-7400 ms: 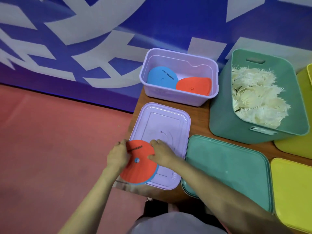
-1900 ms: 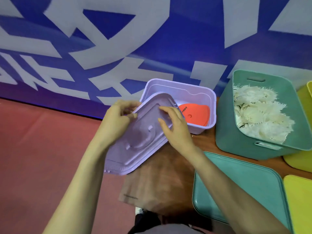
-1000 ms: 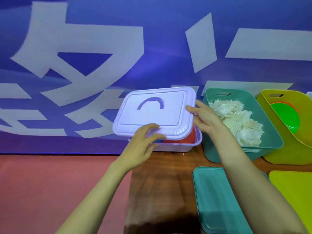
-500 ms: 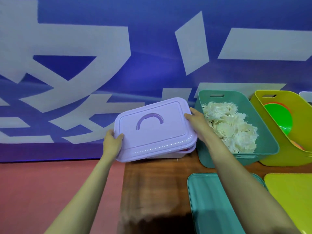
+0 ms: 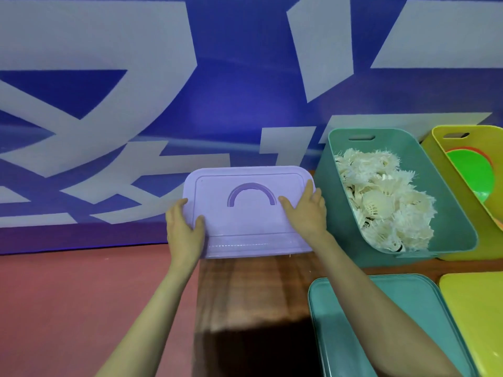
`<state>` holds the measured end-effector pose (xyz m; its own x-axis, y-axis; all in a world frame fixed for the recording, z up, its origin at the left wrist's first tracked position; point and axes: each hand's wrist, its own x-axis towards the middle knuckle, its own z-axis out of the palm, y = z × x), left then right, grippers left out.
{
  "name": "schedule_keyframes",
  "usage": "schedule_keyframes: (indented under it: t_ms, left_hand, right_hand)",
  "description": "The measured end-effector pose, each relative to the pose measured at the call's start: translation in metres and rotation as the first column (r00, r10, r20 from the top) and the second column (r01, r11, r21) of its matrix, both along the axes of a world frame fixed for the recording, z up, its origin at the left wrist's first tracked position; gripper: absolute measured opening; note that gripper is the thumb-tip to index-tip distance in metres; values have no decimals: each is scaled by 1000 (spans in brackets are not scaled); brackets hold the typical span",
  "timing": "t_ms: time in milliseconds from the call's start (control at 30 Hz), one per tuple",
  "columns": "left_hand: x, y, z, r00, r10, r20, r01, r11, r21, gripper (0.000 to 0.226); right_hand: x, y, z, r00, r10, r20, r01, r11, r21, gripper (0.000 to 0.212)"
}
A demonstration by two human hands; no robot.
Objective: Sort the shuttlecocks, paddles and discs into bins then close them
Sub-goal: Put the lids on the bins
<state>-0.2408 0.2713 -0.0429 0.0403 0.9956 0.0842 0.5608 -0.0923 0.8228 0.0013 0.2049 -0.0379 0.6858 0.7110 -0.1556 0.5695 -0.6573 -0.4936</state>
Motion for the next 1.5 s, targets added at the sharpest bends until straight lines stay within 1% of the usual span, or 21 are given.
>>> schedule_keyframes:
  t_ms: [133,200,267,300,367,400,500,633,733,767,900,1000,1200,1300,1433,1500]
  left_hand:
    - [-2,7,-3,996,-28,-79,28,1000,2,41]
    - [0,14,-4,983,-66,-170,65,998,-14,42]
    - [6,23,-3,964,-100,-245,85,994,-71,46]
    - [10,27,-2,959,-113,-258,88,990,-108,49]
    - [19,35,0,953,-125,-276,77,981,-177,54]
    - [23,37,-1,942,-126,-311,67,979,-195,56]
    - [30,34,-5,888,-114,-446,46,986,-161,61]
    - [28,31,-9,867,-86,-491,25,991,-129,62]
    - [21,28,-12,837,-69,-544,19,995,-97,62]
    - [20,27,-12,829,-72,-555,19,995,-101,62]
    - [20,27,-12,813,-86,-576,29,994,-108,62]
    - [19,27,-10,822,-105,-559,41,991,-127,61]
    - [23,25,-6,851,-156,-501,84,983,-164,62]
    - [25,28,-5,851,-168,-498,95,981,-169,62]
    - [31,32,-2,841,-203,-501,118,973,-196,63]
    - [35,33,4,808,-203,-554,130,977,-169,59]
  right_hand:
    - [0,4,-3,1000,15,15,-15,999,-32,85]
    - [0,6,-3,999,21,25,-19,997,-69,83]
    - [-1,7,-4,998,32,45,-27,993,-117,81]
    - [-2,7,-5,998,37,58,-29,990,-136,80]
    - [-5,6,-9,991,48,126,-27,987,-160,76]
    - [-7,5,-10,984,55,170,-26,985,-170,74]
    - [-8,5,-12,972,74,222,-30,981,-192,71]
    - [-12,3,-12,972,63,228,-14,978,-209,69]
    - [-24,-3,-15,958,63,280,-12,983,-181,69]
    - [-25,-4,-16,955,64,288,-13,984,-177,70]
    - [-23,-3,-16,968,64,241,-18,982,-187,70]
    - [-23,-3,-14,975,68,209,-27,981,-192,69]
    - [-15,-6,-14,951,188,244,-158,978,-136,59]
    - [-13,-4,-12,952,206,225,-178,974,-139,57]
    - [-5,2,-10,960,201,193,-179,976,-126,58]
    - [-5,0,-4,961,209,183,-194,976,-99,58]
